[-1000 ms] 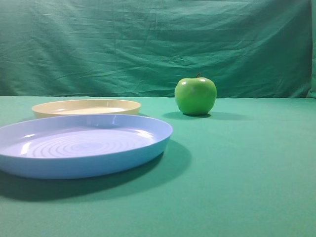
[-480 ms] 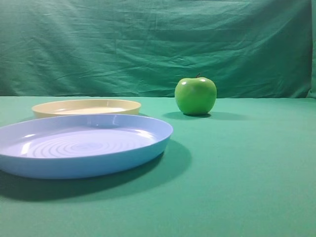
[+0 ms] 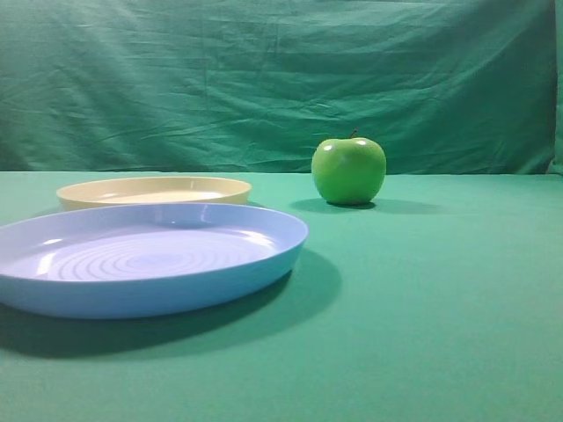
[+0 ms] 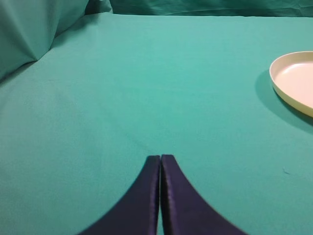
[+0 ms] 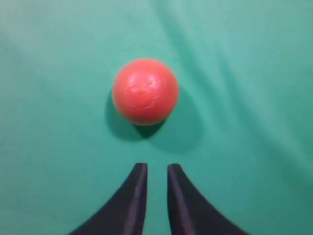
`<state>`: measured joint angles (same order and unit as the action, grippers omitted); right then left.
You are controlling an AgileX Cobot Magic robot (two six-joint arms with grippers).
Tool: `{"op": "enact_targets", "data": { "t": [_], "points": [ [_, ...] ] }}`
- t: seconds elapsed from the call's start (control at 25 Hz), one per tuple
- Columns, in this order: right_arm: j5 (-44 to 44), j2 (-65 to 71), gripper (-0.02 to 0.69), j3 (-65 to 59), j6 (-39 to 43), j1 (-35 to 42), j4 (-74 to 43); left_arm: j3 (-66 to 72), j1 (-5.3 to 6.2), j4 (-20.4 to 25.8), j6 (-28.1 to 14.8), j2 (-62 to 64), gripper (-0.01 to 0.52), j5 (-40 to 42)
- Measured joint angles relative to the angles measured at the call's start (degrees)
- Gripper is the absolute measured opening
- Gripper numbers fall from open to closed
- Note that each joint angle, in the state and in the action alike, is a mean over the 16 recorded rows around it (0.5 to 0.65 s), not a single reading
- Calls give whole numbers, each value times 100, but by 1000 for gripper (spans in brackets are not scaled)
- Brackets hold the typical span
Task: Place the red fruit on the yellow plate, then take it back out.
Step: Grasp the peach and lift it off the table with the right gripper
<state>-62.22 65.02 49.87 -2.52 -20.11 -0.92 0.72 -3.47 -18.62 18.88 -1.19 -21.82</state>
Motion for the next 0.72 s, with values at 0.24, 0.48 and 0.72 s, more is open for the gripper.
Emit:
{"op": "enact_targets", "data": {
  "t": [0.24, 0.48, 0.72],
  "points": [
    [560, 772, 493, 0, -26, -5, 49, 0, 0, 0, 0, 0, 0, 0],
    [1015, 1586, 636, 12, -34, -6, 184, 0, 0, 0, 0, 0, 0, 0],
    [1396, 2378, 645, 28, -37, -7, 126, 0, 0, 0, 0, 0, 0, 0]
  ]
}}
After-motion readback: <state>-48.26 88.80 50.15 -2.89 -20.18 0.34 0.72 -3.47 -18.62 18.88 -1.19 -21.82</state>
